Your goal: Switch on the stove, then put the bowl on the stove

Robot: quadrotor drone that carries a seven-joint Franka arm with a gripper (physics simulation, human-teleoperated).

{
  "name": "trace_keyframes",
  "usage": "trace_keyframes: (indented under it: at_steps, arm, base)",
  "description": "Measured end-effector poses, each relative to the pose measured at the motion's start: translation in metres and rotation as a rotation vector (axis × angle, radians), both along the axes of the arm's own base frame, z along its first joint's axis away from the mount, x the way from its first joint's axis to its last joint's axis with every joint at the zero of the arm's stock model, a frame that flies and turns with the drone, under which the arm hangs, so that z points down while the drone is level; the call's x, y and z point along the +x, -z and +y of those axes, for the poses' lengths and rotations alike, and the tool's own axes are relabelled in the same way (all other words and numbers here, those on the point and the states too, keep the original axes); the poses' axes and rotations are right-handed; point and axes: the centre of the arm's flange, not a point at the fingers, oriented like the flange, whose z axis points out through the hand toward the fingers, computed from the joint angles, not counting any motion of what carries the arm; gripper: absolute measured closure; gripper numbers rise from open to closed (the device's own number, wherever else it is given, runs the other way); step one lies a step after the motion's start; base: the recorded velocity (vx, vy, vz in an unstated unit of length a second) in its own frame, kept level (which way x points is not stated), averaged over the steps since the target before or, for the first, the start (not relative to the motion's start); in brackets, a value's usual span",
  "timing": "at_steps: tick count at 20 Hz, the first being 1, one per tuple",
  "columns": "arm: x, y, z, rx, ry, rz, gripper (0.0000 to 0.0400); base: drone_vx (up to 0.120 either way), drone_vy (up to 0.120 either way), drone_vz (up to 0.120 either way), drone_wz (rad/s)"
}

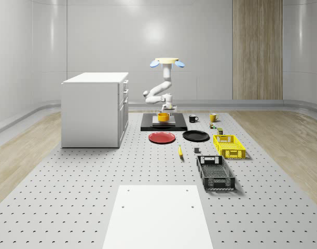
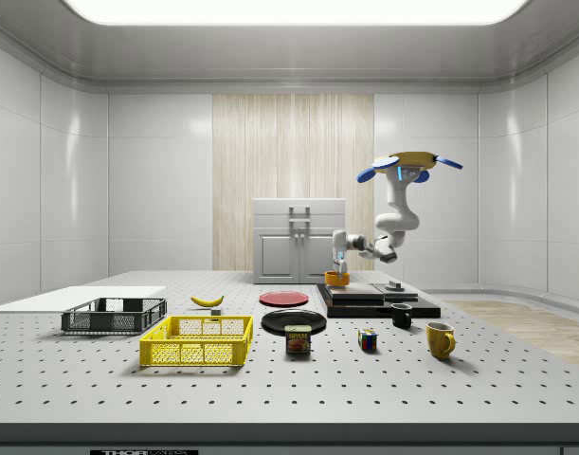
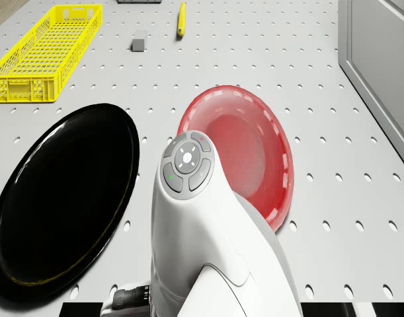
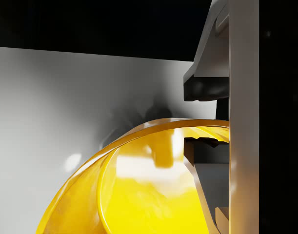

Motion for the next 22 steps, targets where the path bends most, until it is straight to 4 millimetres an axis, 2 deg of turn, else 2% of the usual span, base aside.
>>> trace_keyframes:
  at_steps: [7, 10, 12, 13, 15, 18, 22]
  arm:
    - [-0.0007, 0.0004, -0.0027, -0.003, -0.019, 0.0, 0.0295]
    - [-0.0007, 0.0005, -0.0029, -0.003, 0.0, 0.0, 0.0296]
    - [-0.0007, 0.0005, -0.0028, -0.003, -0.01, 0.0, 0.0179]
    - [-0.0007, 0.0005, -0.003, -0.003, -0.019, -0.001, 0.014]
    - [-0.0008, 0.0005, -0.0031, -0.003, -0.032, -0.001, 0.0085]
    - [-0.0008, 0.0005, -0.0033, -0.004, -0.045, -0.001, 0.004]
    - [-0.0008, 0.0006, -0.0034, -0.004, -0.054, -0.001, 0.0016]
  base:
    - [-0.114, 0.0, 0.0, 0.0]
    - [0.0, 0.0, 0.0, 0.0]
    - [0.0, 0.0, 0.0, 0.0]
    - [0.0, 0.0, 0.0, 0.0]
    - [0.0, 0.0, 0.0, 0.0]
    - [0.0, 0.0, 0.0, 0.0]
    - [0.0, 0.0, 0.0, 0.0]
